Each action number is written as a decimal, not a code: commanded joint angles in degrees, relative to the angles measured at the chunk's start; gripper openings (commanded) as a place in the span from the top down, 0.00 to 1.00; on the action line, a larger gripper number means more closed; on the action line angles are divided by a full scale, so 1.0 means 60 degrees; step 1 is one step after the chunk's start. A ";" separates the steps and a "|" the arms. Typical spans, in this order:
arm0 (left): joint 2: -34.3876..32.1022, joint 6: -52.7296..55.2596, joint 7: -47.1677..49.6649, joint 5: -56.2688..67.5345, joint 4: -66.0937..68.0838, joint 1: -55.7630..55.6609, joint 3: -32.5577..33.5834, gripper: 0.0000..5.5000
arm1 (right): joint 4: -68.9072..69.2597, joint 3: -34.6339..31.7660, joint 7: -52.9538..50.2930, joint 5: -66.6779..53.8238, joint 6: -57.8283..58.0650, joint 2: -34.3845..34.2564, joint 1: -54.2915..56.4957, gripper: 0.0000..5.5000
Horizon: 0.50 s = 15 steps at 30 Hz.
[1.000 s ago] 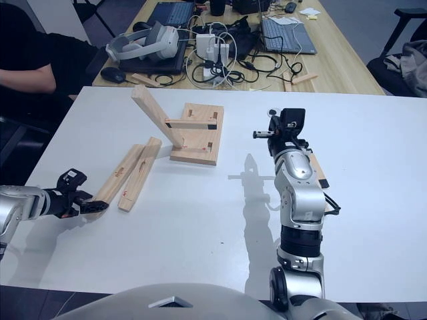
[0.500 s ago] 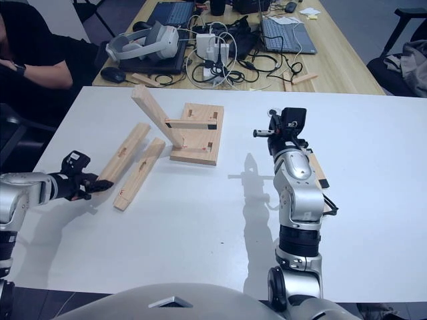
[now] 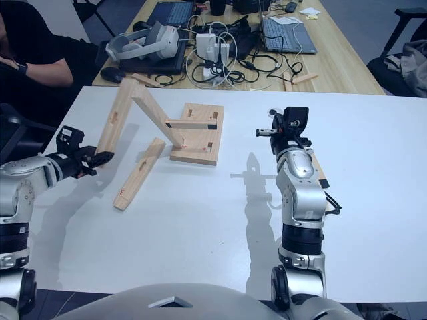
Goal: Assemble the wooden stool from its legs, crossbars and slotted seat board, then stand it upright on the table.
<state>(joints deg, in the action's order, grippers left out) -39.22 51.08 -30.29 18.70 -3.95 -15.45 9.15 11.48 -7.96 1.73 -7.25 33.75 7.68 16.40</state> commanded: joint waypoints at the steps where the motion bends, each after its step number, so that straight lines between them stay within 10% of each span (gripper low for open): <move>1: 0.0476 -0.1007 0.0586 -0.0134 0.0186 -0.0618 0.0488 0.63 | -0.0143 -0.0081 0.0007 0.0154 -0.0164 0.0295 0.0292 1.00; 15: 0.1664 -0.4066 0.1468 -0.0034 -0.0102 -0.2528 0.0904 0.63 | -0.2371 -0.1272 0.2014 -0.0913 -0.1187 0.2606 0.3347 0.97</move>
<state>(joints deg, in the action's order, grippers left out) -29.26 28.81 -20.59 18.04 -3.78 -27.77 14.76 -2.02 -13.74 9.12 -7.62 26.03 22.31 31.63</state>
